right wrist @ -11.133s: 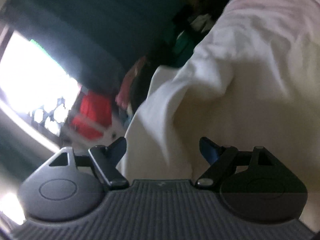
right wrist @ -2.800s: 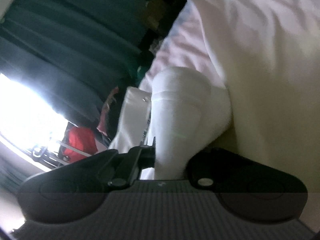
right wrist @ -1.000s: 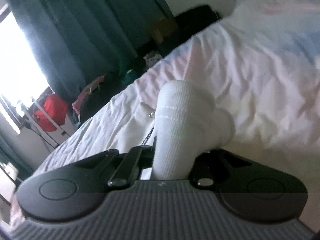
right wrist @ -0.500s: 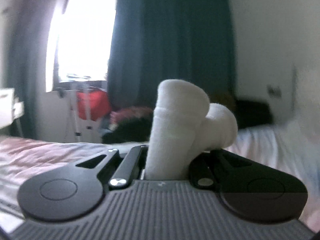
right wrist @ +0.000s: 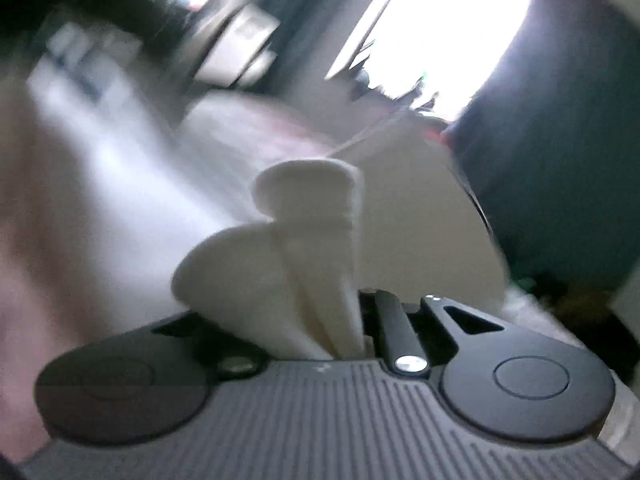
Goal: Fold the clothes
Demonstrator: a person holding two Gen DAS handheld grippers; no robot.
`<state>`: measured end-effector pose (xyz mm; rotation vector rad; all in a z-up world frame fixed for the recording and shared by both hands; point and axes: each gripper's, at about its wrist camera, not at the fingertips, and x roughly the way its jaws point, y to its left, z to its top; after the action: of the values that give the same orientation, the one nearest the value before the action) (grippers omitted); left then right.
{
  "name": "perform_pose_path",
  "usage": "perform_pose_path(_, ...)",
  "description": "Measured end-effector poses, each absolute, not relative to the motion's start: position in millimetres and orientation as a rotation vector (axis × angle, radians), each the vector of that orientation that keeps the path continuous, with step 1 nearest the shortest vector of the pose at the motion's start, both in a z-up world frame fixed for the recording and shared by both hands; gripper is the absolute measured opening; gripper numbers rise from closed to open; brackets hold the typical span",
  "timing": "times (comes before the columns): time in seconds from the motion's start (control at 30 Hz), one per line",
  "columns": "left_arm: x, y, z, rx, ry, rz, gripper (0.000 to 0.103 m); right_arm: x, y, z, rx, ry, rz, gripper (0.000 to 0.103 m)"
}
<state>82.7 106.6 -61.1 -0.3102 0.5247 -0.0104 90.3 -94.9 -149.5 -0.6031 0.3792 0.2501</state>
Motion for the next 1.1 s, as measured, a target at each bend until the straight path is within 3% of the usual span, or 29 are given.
perform_pose_path(0.3,80.7,111.3,-63.7,-0.389,0.520,-0.095,0.089,85.4,-87.0,-141.0,-0.609,0.347,0.253,0.013)
perform_pose_path(0.57,77.7,113.1,-61.9,-0.411,0.488,-0.107,0.089,105.9,-72.8,-139.9,-0.427,0.422,0.248,0.016)
perform_pose_path(0.63,77.9,113.7,-61.7,-0.418,0.490,-0.114,0.089,103.8,-73.2,-140.1,-0.434,0.452,0.284,0.026)
perform_pose_path(0.73,75.7,114.8,-60.3,-0.420,0.499,-0.114,0.089,96.4,-80.6,-134.2,-0.362,0.489,0.395,0.051)
perform_pose_path(0.8,73.1,116.4,-59.3,-0.421,0.505,-0.112,0.089,92.6,-88.1,-126.3,-0.279,0.522,0.487,0.085)
perform_pose_path(1.1,74.4,122.9,-62.9,-0.460,0.563,-0.108,0.089,86.9,-133.9,-83.5,0.111,0.583,0.609,0.088)
